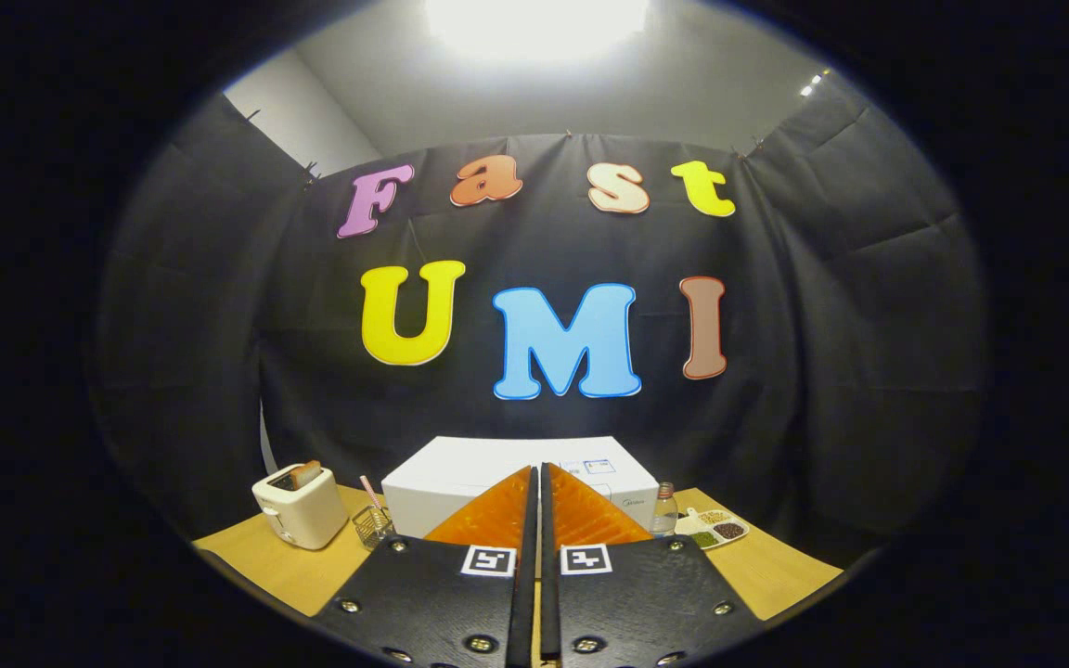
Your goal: Open the microwave, put the food inside, and close the microwave door.
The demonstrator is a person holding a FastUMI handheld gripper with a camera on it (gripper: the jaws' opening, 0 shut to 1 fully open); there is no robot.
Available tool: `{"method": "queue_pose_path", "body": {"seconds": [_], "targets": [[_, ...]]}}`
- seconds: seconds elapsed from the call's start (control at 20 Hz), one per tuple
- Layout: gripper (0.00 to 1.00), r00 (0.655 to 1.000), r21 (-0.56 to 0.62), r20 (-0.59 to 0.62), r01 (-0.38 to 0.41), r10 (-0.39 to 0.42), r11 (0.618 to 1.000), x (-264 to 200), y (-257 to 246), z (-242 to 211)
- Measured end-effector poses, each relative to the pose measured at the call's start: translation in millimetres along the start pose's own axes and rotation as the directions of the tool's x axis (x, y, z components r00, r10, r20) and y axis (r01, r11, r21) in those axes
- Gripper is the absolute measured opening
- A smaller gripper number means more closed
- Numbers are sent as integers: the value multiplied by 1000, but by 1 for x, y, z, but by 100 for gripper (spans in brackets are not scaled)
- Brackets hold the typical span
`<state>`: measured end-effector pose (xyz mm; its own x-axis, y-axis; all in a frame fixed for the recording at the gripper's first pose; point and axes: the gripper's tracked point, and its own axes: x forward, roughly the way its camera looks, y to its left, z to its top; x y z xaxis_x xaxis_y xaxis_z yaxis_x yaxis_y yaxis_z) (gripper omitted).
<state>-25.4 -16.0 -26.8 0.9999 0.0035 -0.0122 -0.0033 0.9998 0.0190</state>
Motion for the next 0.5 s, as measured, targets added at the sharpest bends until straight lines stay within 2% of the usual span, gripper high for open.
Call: {"method": "queue_pose_path", "body": {"seconds": [0.1, 0.2, 0.25, 0.35, 0.4, 0.5], "targets": [[3, 1000, 8, 17, -1, 1, 1000, -9, 1, 18], [4, 999, 37, 25, 41, -42, 998, -13, -7, 30], [8, 998, 46, 16, 65, -65, 997, -15, -8, 33], [95, 998, 16, -11, 62, -62, 998, -21, -5, 31], [99, 999, 10, -10, 52, -51, 999, -20, 1, 34], [99, 1000, 4, -11, 28, -28, 1000, -20, 16, 35]]}}
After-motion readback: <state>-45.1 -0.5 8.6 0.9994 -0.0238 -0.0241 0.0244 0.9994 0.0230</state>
